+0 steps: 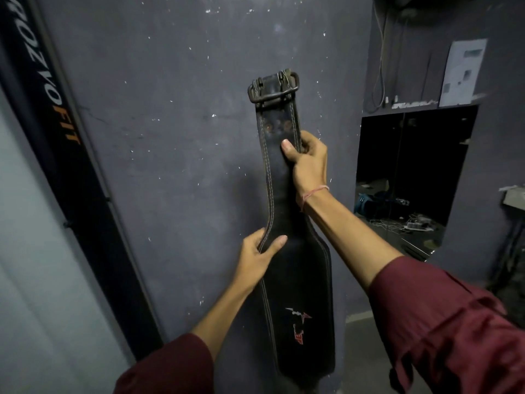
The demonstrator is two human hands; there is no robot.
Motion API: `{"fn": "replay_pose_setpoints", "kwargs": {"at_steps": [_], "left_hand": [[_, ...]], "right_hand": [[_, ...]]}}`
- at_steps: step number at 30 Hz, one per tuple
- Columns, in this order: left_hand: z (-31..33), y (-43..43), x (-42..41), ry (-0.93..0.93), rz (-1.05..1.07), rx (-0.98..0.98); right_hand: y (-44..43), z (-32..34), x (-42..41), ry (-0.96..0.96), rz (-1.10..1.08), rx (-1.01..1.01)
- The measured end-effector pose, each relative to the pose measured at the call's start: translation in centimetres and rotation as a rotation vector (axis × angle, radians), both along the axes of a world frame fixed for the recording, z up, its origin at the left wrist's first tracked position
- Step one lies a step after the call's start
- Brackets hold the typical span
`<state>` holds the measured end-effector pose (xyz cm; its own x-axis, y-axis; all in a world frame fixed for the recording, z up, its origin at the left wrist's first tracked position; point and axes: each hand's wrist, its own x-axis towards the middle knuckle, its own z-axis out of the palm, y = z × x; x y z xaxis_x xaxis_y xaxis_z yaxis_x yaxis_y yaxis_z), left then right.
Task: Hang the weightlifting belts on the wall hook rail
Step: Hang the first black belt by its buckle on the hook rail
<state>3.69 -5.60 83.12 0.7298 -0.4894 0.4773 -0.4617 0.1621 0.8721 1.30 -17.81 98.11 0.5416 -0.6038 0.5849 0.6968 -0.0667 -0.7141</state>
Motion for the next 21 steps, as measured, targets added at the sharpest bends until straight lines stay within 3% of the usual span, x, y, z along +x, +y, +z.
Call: {"fn": "replay_pose_setpoints", "kwargs": {"at_steps": [3, 6, 13, 19, 21], "left_hand": [[4.1, -1.4, 0.3, -0.016, 0.025, -0.081], [6.9, -1.4, 1.2, -0.032, -0.047, -0.028], [0.7, 0.9, 1.7, -0.037, -0.083, 0.088], [1.8, 2.1, 1.7, -0.013, 0.008, 0.141], [3.1, 2.3, 2.4, -0.081, 0.048, 0.145]], "right_hand": [[0.5, -0.9, -0.2, 0.003, -0.013, -0.024], [0.7, -0.1, -0.7, 0.002, -0.060, -0.039], [1.0, 0.5, -0.7, -0.008, -0.110, -0.005], [2.3, 0.5, 0.1, -0.026, -0.155, 0.004], [2.8, 1.5, 0.1, -0.055, -0.173, -0.026]]}}
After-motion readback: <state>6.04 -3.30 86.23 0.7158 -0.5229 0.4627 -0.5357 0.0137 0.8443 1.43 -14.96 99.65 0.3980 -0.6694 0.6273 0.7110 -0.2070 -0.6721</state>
